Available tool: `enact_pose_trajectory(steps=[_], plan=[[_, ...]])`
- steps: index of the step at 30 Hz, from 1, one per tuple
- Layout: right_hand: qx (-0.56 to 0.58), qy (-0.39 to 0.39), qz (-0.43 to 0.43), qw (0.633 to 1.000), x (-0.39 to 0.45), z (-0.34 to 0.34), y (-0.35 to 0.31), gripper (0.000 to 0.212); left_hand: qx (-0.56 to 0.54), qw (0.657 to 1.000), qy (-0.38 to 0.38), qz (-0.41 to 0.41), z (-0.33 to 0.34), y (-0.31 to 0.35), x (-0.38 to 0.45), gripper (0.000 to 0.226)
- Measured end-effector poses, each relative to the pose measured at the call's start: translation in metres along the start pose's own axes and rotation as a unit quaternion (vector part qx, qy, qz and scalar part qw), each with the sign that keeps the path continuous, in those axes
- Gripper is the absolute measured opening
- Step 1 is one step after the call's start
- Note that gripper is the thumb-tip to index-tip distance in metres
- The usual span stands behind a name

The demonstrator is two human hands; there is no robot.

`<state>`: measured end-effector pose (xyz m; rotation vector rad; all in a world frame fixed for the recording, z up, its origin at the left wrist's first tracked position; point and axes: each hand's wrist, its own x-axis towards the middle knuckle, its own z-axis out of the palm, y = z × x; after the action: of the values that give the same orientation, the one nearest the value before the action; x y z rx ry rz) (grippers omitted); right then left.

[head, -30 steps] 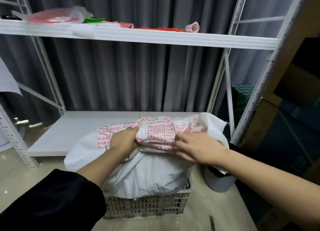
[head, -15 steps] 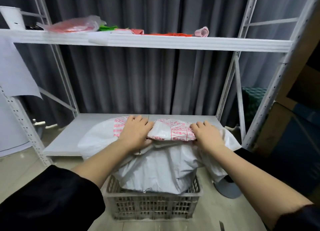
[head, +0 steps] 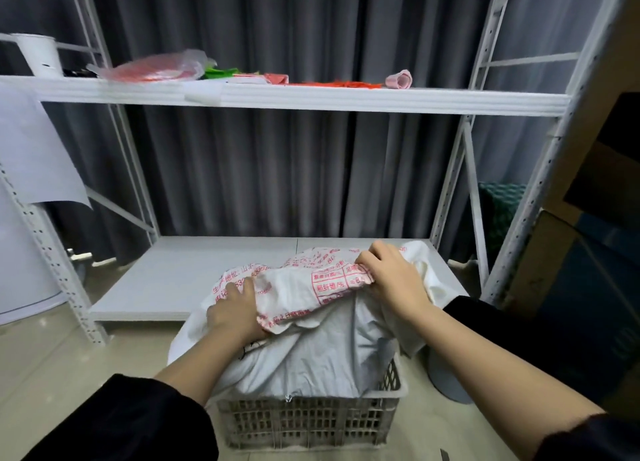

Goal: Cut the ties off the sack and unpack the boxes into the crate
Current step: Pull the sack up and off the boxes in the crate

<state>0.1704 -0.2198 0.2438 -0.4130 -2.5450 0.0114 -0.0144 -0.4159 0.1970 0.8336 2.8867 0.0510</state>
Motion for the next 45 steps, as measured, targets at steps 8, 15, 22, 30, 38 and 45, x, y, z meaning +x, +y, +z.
enact_pose_trajectory(steps=[8,15,22,30,38,45], plan=[[-0.029,0.09,0.005,0.996,0.033,-0.038,0.005,0.027,-0.038,0.958,0.245,0.144,-0.056,-0.01,0.0,0.041],[-0.115,0.051,0.04,0.991,0.084,-0.097,0.02,0.033,-0.006,0.924,0.338,0.179,-0.16,0.012,-0.002,0.017],[-0.145,0.033,0.02,0.989,0.091,-0.11,0.026,0.025,-0.035,0.9,0.401,0.17,-0.185,0.008,0.0,0.017],[-0.097,0.175,0.01,0.98,0.086,-0.118,0.018,0.033,-0.028,0.86,0.474,0.185,-0.187,0.005,-0.007,0.024],[-0.177,0.118,-0.041,0.976,0.06,-0.085,0.033,0.034,0.01,0.914,0.356,0.193,-0.151,0.008,0.002,0.024],[-0.163,0.018,-0.189,0.968,0.022,-0.044,0.04,0.053,0.127,0.907,0.348,0.202,-0.103,0.0,0.009,0.041]])
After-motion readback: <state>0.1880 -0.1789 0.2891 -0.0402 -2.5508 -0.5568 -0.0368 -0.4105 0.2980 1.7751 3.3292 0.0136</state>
